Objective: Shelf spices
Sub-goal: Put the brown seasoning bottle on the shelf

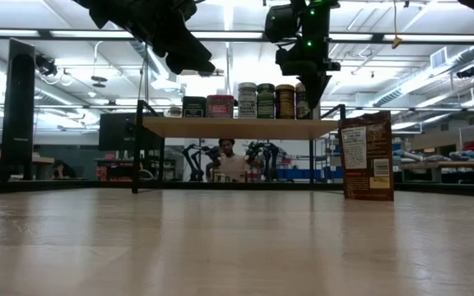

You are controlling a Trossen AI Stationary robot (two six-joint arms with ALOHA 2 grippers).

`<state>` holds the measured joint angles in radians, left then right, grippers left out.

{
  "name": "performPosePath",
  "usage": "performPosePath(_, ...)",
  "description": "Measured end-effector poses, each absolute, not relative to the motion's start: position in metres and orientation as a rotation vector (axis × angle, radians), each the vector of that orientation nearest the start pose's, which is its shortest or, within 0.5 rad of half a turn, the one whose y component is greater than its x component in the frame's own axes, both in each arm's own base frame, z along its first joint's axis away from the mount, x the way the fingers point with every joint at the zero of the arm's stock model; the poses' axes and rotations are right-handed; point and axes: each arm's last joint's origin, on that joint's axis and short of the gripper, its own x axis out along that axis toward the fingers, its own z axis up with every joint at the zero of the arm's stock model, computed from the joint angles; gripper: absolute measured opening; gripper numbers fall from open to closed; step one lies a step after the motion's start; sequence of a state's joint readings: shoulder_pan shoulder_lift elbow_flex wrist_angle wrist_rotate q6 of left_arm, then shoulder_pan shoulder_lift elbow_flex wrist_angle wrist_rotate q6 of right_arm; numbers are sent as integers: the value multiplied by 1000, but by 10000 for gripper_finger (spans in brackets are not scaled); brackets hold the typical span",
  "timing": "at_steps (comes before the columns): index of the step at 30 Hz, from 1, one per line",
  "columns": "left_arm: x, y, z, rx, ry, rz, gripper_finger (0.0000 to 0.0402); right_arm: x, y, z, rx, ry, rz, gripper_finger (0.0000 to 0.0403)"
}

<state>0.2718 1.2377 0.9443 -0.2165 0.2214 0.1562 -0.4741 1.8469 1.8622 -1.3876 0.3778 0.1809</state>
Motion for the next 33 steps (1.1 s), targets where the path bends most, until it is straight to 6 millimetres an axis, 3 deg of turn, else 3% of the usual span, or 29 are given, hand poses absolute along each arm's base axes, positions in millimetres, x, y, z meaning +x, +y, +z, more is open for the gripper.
performPosePath(18, 261, 66, 292, 27, 504, 10, 239, 310, -173, 329, 147, 1354, -842, 0)
performPosePath(27, 262, 71, 297, 59, 465, 139, 239, 328, -144, 329, 115, 1307, -773, 0)
performPosePath(33, 250, 77, 320, 120, 327, 237, 239, 347, -125, 332, 90, 1206, -636, 0)
